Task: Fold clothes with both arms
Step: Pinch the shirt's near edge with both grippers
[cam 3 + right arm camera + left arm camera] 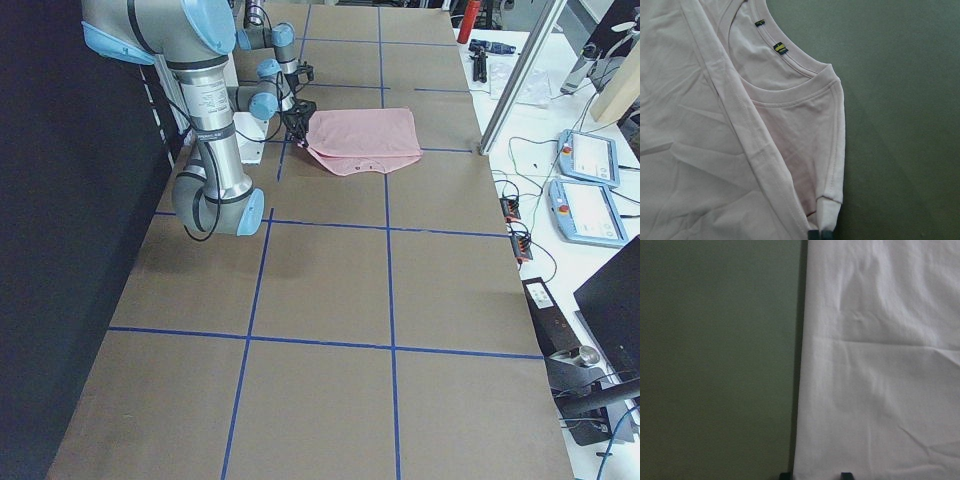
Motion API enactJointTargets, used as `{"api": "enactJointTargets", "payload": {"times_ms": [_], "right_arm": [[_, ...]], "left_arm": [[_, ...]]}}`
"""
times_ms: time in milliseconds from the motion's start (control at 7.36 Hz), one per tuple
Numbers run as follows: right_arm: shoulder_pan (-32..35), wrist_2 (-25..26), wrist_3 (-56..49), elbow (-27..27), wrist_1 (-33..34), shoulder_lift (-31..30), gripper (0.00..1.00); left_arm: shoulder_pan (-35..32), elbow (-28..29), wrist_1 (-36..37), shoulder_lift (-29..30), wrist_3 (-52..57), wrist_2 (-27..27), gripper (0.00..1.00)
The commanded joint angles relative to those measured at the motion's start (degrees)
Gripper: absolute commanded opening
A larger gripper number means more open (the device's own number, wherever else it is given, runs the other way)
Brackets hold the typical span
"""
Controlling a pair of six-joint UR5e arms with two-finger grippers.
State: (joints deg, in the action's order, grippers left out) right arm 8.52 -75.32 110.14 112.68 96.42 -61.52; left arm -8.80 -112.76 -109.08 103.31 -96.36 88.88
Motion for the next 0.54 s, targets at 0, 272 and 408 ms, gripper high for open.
{"api": "enactJointTargets", "payload": {"times_ms": [0,272,408], "right_arm": [[0.0,0.0,0.1,0.0,0.0,0.0,0.0],[0.0,0.0,0.0,0.0,0.1,0.0,0.0],[0.0,0.0,0.0,0.0,0.0,0.0,0.0]], "left_arm": [[0.2,0.0,0.0,-0.1,0.0,0.0,0.41],[0.2,0.0,0.0,-0.1,0.0,0.0,0.41],[0.3,0.0,0.0,0.0,0.0,0.0,0.38]]}}
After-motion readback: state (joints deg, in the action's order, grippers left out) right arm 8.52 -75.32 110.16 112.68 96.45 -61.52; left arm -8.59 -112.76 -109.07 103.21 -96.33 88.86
